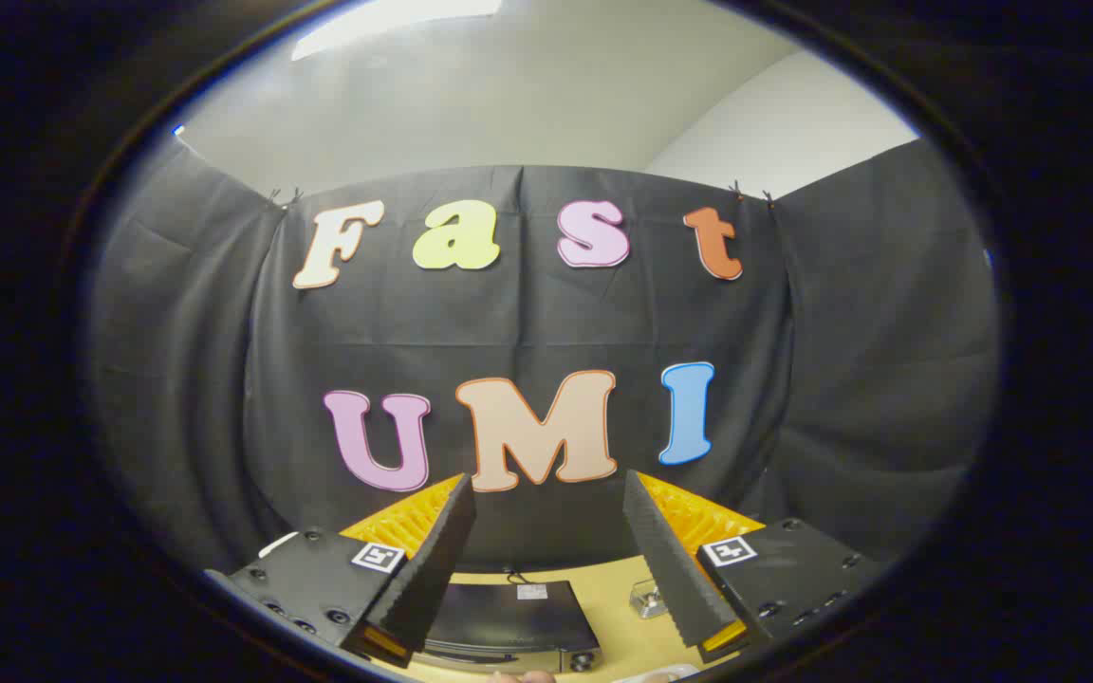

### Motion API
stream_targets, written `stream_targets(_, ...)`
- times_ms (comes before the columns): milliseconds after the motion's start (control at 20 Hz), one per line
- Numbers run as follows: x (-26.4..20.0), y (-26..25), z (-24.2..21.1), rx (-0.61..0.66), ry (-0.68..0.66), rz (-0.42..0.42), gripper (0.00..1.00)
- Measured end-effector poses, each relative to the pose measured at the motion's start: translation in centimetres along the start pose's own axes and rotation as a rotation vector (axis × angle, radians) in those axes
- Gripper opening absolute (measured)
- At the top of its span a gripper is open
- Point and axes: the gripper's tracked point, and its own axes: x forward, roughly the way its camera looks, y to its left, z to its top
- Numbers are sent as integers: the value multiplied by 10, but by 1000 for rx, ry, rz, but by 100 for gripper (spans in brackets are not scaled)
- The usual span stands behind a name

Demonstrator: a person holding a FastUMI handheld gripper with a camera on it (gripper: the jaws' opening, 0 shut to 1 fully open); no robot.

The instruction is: Open the toaster oven, put the food inside, and close the toaster oven door.

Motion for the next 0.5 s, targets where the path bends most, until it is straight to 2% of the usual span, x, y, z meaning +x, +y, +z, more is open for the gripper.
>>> stream_targets(500, 4, 17, -5, -17, 1, 18, 98)
